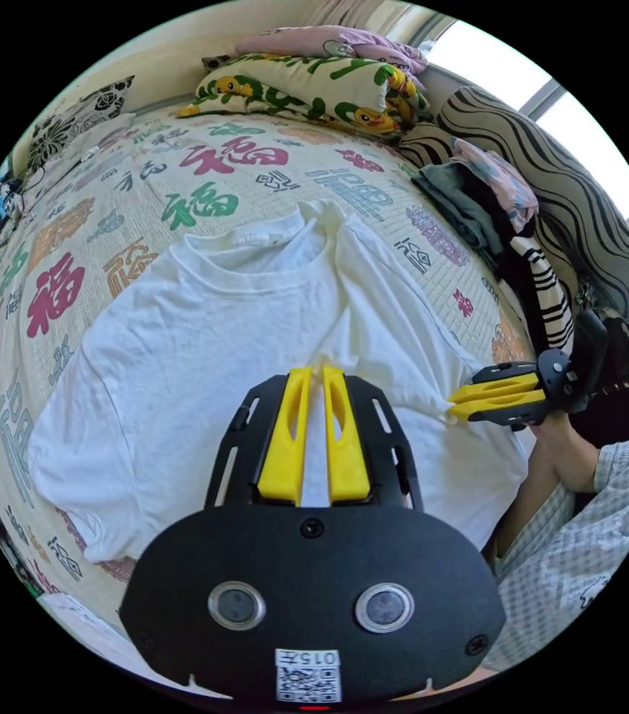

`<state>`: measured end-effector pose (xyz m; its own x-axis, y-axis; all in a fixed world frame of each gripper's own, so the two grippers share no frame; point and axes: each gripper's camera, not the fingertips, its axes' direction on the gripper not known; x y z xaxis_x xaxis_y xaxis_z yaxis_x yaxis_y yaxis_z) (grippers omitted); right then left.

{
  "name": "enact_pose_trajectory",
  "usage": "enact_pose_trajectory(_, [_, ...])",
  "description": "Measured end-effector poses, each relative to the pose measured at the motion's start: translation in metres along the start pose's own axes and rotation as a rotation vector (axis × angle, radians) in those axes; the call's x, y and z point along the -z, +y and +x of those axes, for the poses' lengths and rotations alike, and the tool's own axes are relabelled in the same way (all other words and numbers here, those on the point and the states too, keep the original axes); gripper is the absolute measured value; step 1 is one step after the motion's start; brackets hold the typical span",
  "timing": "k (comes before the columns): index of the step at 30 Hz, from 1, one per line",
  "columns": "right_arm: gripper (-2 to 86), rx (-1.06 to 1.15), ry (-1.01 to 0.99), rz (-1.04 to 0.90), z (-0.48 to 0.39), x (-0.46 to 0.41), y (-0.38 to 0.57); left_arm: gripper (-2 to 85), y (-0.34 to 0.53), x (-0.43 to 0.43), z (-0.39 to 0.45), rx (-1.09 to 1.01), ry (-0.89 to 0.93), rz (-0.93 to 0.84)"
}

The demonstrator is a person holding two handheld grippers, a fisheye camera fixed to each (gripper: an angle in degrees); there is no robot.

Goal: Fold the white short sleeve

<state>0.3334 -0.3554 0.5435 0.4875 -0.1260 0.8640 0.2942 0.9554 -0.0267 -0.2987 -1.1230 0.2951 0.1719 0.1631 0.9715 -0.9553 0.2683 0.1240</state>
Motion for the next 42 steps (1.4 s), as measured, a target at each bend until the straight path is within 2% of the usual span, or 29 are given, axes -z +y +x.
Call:
enact_pose_trajectory(5, [5.0,-0.044,0.110,0.088,-0.004,0.011,-0.010,1.0,0.015,0.050,0.014,-0.033,0.005,0.170])
enact_pose_trajectory(7, [5.1,-0.070,0.121,0.142,0.001,0.006,-0.017,1.2,0.014,0.054,0.021,-0.081,0.023,0.117])
enact_pose_trajectory(10, [5.2,-0.138,0.025,0.055,0.014,-0.019,-0.027,1.2,0.022,0.053,0.016,-0.078,-0.050,0.026])
enact_pose_trajectory(12, [5.2,-0.124,-0.003,0.073,0.013,-0.022,-0.029,1.3,0.032,0.059,0.007,-0.062,-0.073,0.017])
enact_pose_trajectory(18, [3.8,-0.127,-0.040,0.000,0.005,-0.028,-0.033,2.2,0.076,0.117,-0.031,0.043,-0.007,0.082])
enact_pose_trajectory(23, [3.9,-0.185,-0.092,0.061,-0.004,-0.026,-0.055,5.0,0.160,0.204,-0.089,0.249,-0.021,0.279])
enact_pose_trajectory(27, [4.2,-0.090,-0.095,0.018,-0.039,-0.041,-0.119,8.7,0.245,0.258,-0.163,0.496,-0.061,0.350])
enact_pose_trajectory(31, [5.2,0.029,-0.097,-0.031,-0.087,-0.074,-0.206,10.9,0.298,0.268,-0.218,0.676,0.034,0.364])
enact_pose_trajectory(36, [6.4,0.127,-0.105,-0.081,-0.149,-0.131,-0.317,11.8,0.331,0.280,-0.233,0.741,0.091,0.523])
enact_pose_trajectory(40, [8.7,0.159,-0.062,-0.174,-0.196,-0.195,-0.411,12.0,0.349,0.318,-0.227,0.685,0.004,0.643])
enact_pose_trajectory(42, [9.2,0.180,-0.023,-0.227,-0.214,-0.225,-0.444,11.3,0.354,0.329,-0.224,0.638,0.022,0.675])
